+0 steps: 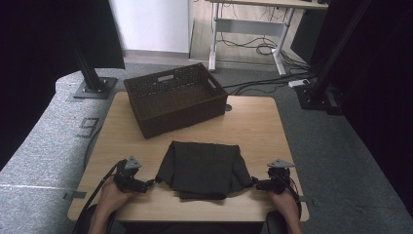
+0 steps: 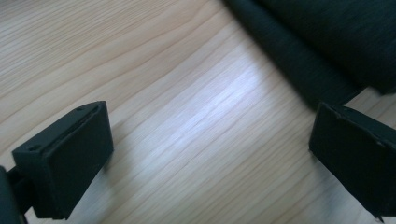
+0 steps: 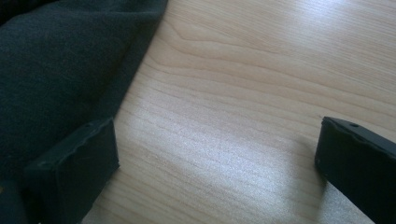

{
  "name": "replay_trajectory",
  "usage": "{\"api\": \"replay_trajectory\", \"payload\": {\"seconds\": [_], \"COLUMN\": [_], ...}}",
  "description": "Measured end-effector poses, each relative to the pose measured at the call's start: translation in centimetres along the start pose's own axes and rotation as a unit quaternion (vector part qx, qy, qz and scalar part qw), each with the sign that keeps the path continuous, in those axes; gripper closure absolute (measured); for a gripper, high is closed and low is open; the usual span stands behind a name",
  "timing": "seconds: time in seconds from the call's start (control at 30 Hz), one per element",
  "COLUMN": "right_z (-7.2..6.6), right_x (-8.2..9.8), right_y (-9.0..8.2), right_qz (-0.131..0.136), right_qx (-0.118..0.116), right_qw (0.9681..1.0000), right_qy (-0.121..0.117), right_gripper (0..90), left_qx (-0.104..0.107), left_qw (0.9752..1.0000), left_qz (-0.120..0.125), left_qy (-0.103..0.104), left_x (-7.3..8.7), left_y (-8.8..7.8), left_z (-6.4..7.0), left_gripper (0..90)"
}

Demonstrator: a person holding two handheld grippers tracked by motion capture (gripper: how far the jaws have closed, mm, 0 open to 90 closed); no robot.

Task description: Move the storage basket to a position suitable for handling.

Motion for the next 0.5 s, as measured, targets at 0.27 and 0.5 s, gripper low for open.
{"api": "replay_trajectory", "payload": {"seconds": [0.27,0.5], "right_z": [0.0,0.1], "right_x": [0.0,0.1], "right_y": [0.0,-0.1], "right_qz": [0.000,-0.009], "right_qx": [-0.002,-0.005], "right_qw": [1.0000,0.9999], "right_qy": [-0.002,-0.004], "right_gripper": [0.0,0.0], "left_qx": [-0.054,-0.042], "left_qw": [0.9976,0.9982], "left_qz": [0.002,-0.022], "left_qy": [-0.042,-0.035], "left_x": [-0.2,-0.6], "left_y": [0.2,0.6], "left_z": [-1.8,-1.4], "left_gripper": [0.0,0.0]}}
Point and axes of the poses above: each handheld gripper's, and its own axes: y roughly forward along the jaws, x roughly out of its underside, z roughly to its right, the point moved 10 cm from there along y, roughly forward along the jaws, and after that the axes turned 12 degrees about z, right-handed, at the moved point
